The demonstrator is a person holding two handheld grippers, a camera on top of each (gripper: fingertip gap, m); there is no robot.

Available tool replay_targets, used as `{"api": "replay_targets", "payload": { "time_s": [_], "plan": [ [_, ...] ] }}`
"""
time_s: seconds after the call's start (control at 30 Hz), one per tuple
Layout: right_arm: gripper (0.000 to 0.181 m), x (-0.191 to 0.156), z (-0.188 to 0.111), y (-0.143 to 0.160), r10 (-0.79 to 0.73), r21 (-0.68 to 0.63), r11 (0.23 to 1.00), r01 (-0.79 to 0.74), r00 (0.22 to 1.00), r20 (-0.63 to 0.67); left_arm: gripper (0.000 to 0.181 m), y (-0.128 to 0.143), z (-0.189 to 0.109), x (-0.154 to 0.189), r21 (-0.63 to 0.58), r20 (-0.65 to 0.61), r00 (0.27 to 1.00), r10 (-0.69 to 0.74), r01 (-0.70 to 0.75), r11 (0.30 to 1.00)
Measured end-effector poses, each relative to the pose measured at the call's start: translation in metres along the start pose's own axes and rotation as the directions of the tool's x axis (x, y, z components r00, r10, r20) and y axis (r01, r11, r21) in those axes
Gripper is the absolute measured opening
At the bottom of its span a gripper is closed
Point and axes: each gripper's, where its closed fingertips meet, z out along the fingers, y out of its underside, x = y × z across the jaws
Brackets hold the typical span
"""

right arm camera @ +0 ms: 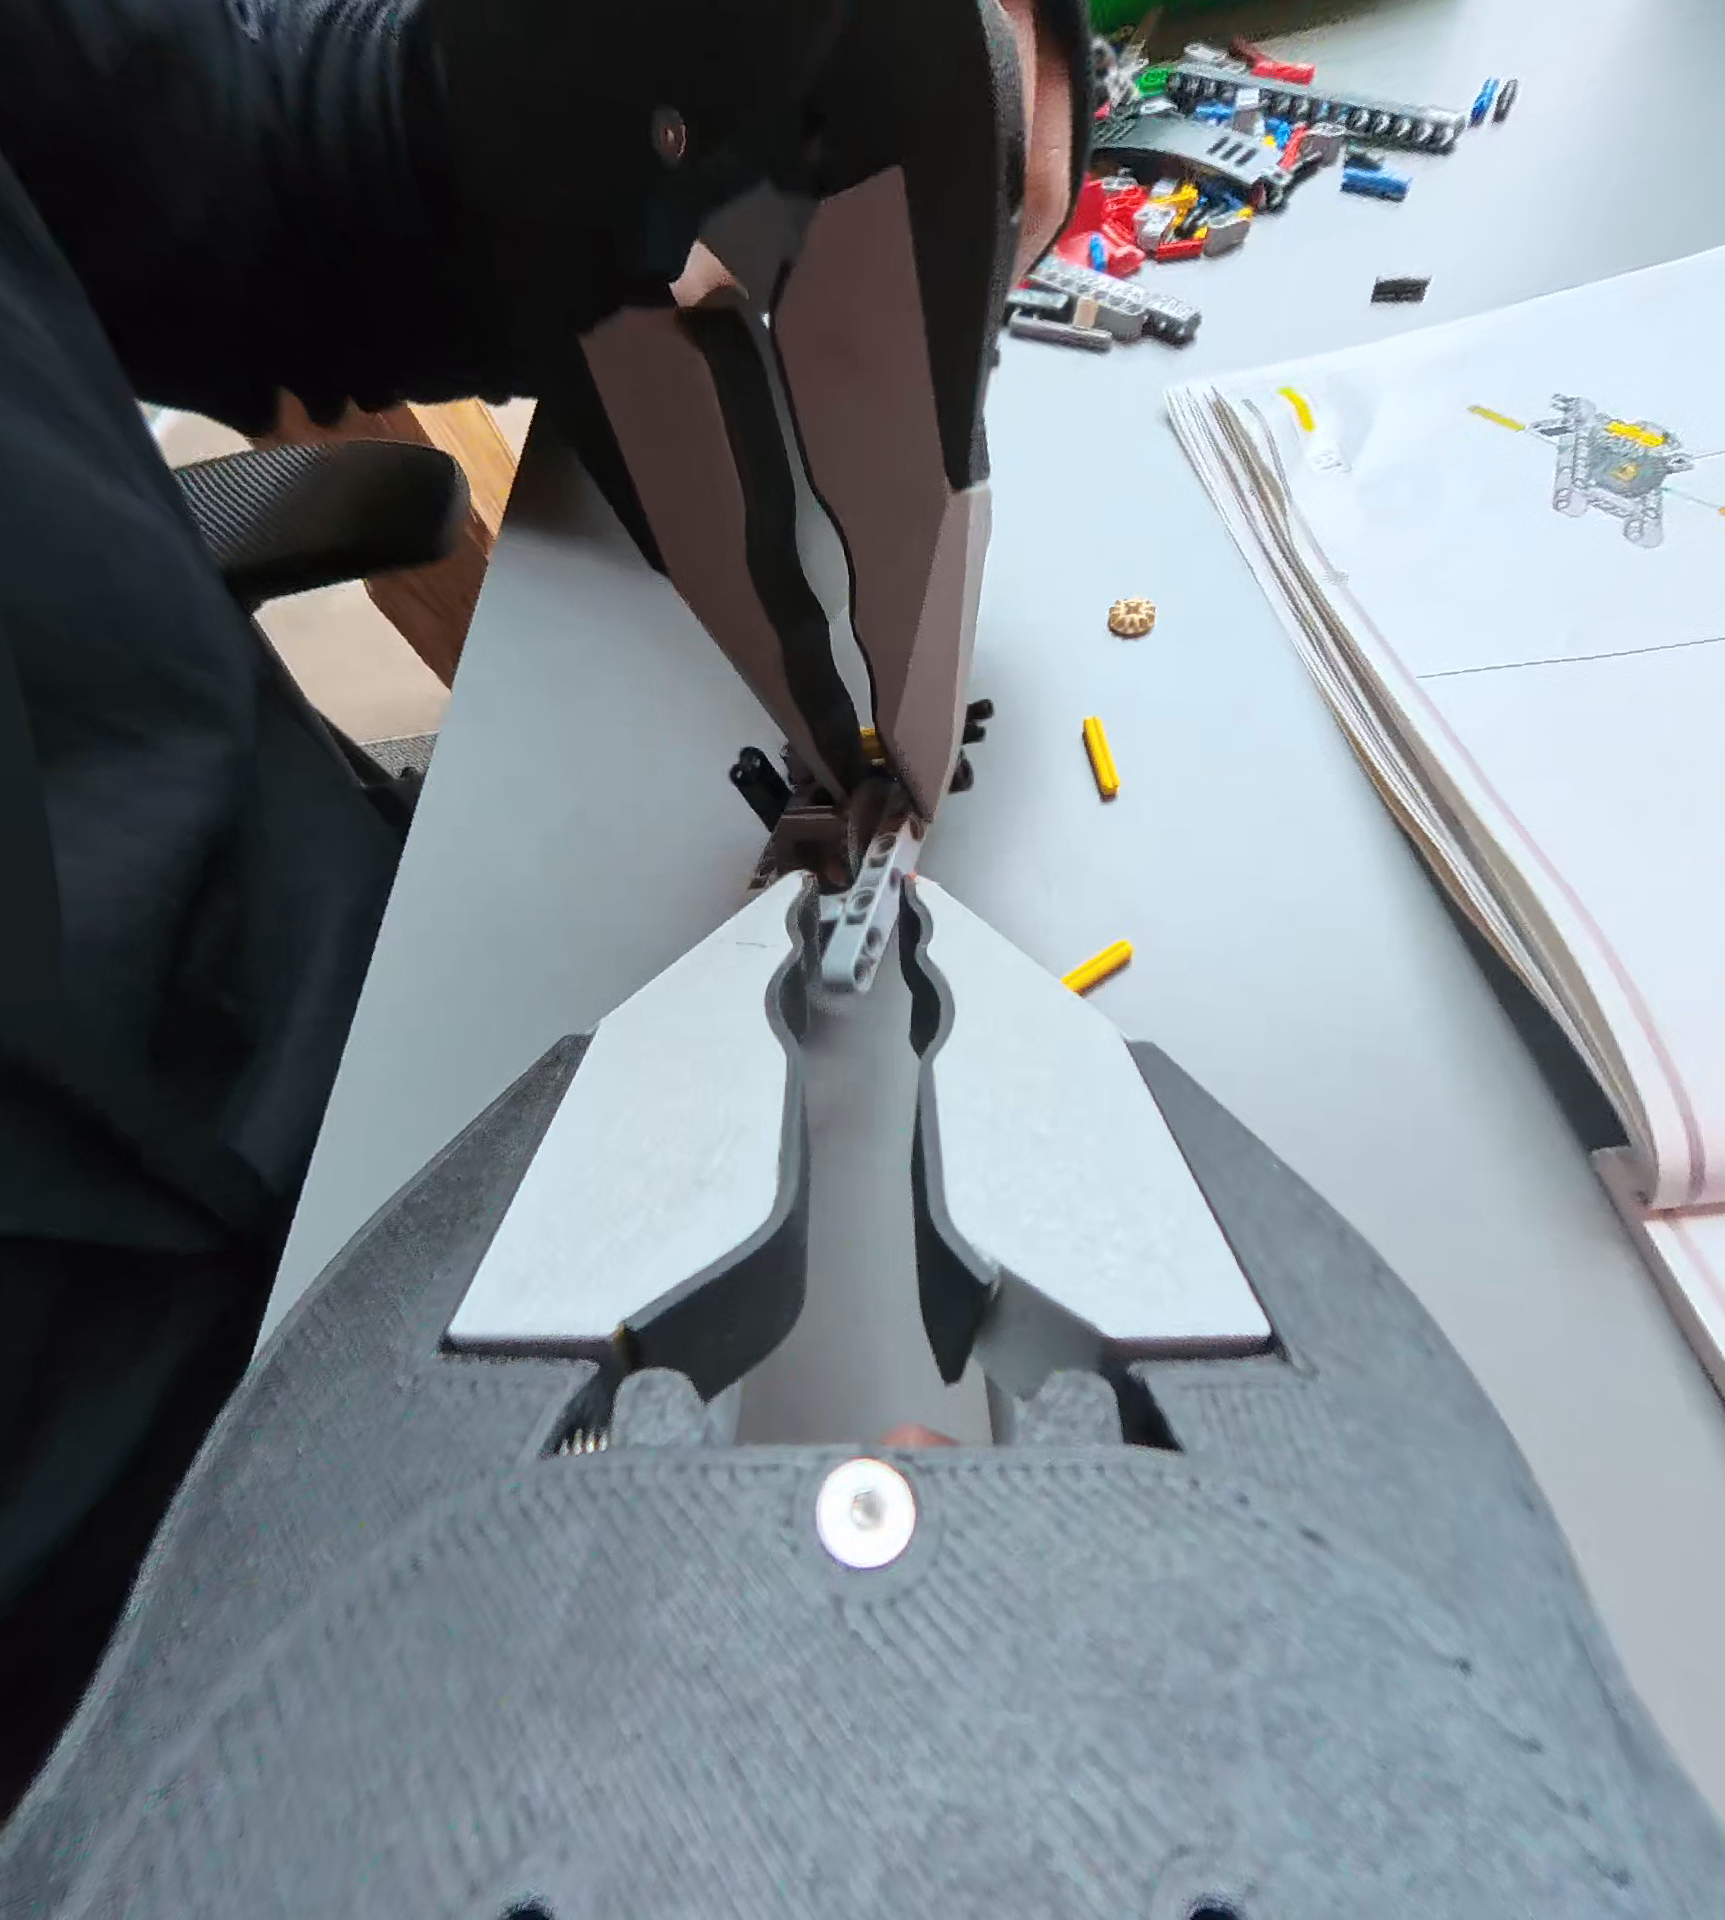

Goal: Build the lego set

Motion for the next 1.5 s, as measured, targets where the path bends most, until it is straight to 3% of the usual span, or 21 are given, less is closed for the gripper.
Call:
{"api": "replay_targets", "payload": {
  "time_s": [0.2,0.43,0.57,0.7,0.9,1.17,1.5],
  "plan": [
    [0.011,0.003,0.001,0.006,0.002,-0.025,1.0,-0.002,1.0,-0.008,0.008,0.001,-0.001,-0.001,0.022,0.019,1.0,-0.023,0.023,1.0],
    [0.013,0.03,-0.02,0.011,0.109,-0.026,0.994,-0.11,0.994,-0.032,0.008,-0.002,-0.002,0.005,0.033,0.026,1.0,0.016,-0.016,0.999],
    [0.015,0.028,-0.015,0.03,0.143,-0.155,0.978,-0.136,0.989,0.038,0.008,-0.001,-0.003,0.004,0.047,0.02,1.0,0.023,-0.024,0.999],
    [0.014,0.009,-0.008,0.012,0.191,-0.091,0.98,-0.177,0.964,0.186,0.008,0.001,-0.003,0.001,0.06,0.019,1.0,0.004,-0.005,0.998],
    [0.032,0.008,-0.001,-0.006,0.072,-0.049,0.997,-0.068,0.993,0.094,0.008,0.005,-0.002,-0.001,0.076,-0.01,0.999,-0.054,0.054,0.996],
    [0.018,0.013,0.022,0.005,-0.052,-0.24,0.97,0.042,0.998,-0.038,0.008,0.006,-0.001,-0.003,0.064,0.003,0.998,-0.061,0.061,0.996],
    [0.012,0.011,0.032,0.015,-0.028,-0.251,0.968,0.025,1.0,-0.011,0.008,0.008,0.002,-0.001,0.059,-0.002,0.998,-0.06,0.06,0.996]
  ]
}}
